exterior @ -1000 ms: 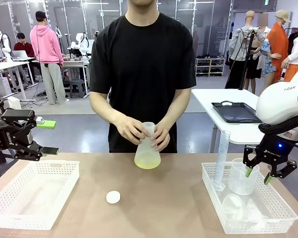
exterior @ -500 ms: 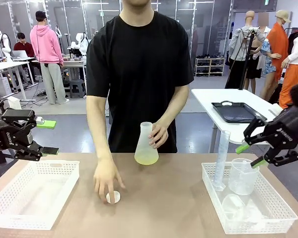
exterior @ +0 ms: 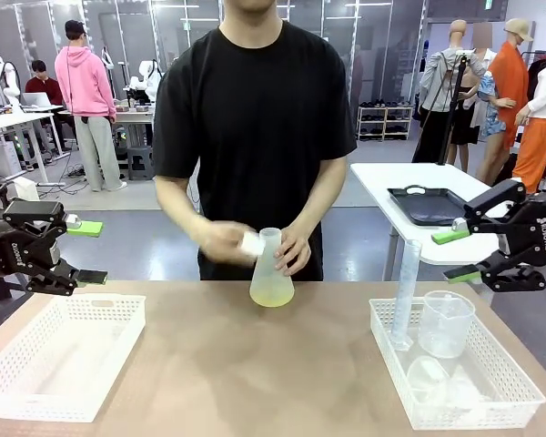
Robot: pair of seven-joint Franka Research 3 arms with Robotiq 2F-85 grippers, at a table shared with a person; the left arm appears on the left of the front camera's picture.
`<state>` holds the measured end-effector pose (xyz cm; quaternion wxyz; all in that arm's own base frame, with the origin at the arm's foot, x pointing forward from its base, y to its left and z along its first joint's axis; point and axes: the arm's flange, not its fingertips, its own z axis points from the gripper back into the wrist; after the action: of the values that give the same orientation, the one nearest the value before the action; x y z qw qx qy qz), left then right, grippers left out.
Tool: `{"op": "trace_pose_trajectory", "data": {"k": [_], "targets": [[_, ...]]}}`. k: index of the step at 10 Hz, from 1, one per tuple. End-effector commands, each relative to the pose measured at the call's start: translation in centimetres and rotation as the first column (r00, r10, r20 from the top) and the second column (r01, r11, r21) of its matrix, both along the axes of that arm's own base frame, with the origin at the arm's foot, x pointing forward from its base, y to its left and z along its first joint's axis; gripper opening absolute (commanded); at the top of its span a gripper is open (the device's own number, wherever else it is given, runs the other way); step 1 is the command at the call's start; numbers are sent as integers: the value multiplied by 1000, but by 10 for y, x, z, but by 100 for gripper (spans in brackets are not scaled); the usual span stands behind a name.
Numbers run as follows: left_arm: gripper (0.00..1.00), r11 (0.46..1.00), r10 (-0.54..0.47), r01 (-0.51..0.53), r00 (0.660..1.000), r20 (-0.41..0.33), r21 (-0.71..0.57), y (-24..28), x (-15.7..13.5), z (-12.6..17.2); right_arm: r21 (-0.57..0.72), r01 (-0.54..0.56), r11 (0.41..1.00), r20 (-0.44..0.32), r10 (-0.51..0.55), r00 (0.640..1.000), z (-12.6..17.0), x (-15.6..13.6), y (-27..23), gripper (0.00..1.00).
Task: Prepare the solutions needed for the experiment.
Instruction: When the human places the Big flask in the center of the table, pick up the Big flask and place it in the left Organizing basket.
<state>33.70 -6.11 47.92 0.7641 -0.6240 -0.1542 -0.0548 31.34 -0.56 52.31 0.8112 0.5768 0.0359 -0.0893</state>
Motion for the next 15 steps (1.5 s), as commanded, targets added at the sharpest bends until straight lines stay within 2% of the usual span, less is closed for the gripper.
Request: {"op": "trace_pose_trajectory", "data": {"k": [1,3,5,6,7,15], "targets": [[100,1000,1,-1,1000,3,-31,-2,1,2,97,-6,995,41,2,999,-13,3,2,55],[100,1000,1,-1,1000,3,-31,-2,1,2,144,4,990,38,-10,999,-16,3,1,55],[100,1000,1,-1,1000,3,-31,-2,1,2,127,4,992,25,-7,1000,-18,3,3,55],[100,1000,1,-1,1000,3,-31,-2,1,2,78,-2,997,22,0,1000,-19,3,7,55],[100,1000,1,-1,1000,3,-31,-2,1,2,126,11,992,10,-13,1000,-16,3,-1,55],[100,1000,1,-1,1000,3,-31,-2,1,2,126,11,992,10,-13,1000,-16,3,-1,55]]}}
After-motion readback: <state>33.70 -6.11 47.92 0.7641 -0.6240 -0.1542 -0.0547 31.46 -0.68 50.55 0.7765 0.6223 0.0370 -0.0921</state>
